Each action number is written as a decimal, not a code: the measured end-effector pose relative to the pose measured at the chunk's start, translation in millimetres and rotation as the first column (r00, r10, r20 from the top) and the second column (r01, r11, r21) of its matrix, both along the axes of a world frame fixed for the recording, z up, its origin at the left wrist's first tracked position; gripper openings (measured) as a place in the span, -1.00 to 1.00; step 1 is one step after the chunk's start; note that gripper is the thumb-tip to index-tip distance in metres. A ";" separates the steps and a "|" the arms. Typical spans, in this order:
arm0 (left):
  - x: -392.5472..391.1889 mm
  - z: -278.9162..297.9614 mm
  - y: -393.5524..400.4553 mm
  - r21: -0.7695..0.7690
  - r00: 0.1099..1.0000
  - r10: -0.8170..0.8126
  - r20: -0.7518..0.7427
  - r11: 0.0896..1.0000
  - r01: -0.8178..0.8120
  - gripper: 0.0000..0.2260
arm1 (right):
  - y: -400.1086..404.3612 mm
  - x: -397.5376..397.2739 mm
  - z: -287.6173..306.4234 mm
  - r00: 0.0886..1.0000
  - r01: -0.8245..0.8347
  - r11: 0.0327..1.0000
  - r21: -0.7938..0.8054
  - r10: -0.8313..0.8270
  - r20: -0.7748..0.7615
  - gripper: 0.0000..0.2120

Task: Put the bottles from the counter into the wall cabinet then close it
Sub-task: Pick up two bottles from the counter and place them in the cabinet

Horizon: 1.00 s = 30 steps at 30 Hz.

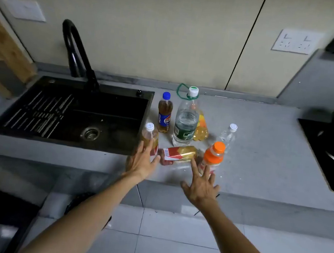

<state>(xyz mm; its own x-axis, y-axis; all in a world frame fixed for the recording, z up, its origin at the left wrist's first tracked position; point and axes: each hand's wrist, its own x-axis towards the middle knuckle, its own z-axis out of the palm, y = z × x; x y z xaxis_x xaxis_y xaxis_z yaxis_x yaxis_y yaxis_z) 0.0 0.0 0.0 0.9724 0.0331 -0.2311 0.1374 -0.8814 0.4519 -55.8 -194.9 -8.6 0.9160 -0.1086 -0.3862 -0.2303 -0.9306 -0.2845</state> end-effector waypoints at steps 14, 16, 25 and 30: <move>97.9 -45.9 23.2 -0.490 0.897 0.307 -0.317 0.757 -0.432 0.05 | 39.4 111.0 -36.5 0.987 -0.153 0.988 0.035 0.154 -0.038 -0.03; 107.0 -52.1 21.9 -0.521 0.880 0.336 -0.336 0.712 -0.471 -0.05 | 47.2 122.7 -44.5 0.997 0.080 0.987 0.142 -0.079 -0.012 -0.17; 128.3 -67.0 15.7 -0.509 0.859 0.375 -0.348 0.694 -0.509 -0.08 | 79.5 149.4 -65.8 0.365 0.800 0.105 0.591 -0.866 -0.341 -0.05; 124.8 -65.0 8.1 -0.486 0.863 0.387 -0.326 0.714 -0.503 -0.12 | 85.6 161.6 -67.3 0.291 0.853 0.058 0.519 -0.878 -0.380 0.16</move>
<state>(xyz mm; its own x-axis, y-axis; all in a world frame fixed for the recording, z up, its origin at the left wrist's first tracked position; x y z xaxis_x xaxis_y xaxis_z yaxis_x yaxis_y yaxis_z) 124.8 8.1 -65.0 0.8120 0.2647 -0.5202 0.5826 -0.3129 0.7501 105.8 -109.3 -75.9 0.3417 -0.6272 -0.6999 -0.7371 0.2832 -0.6136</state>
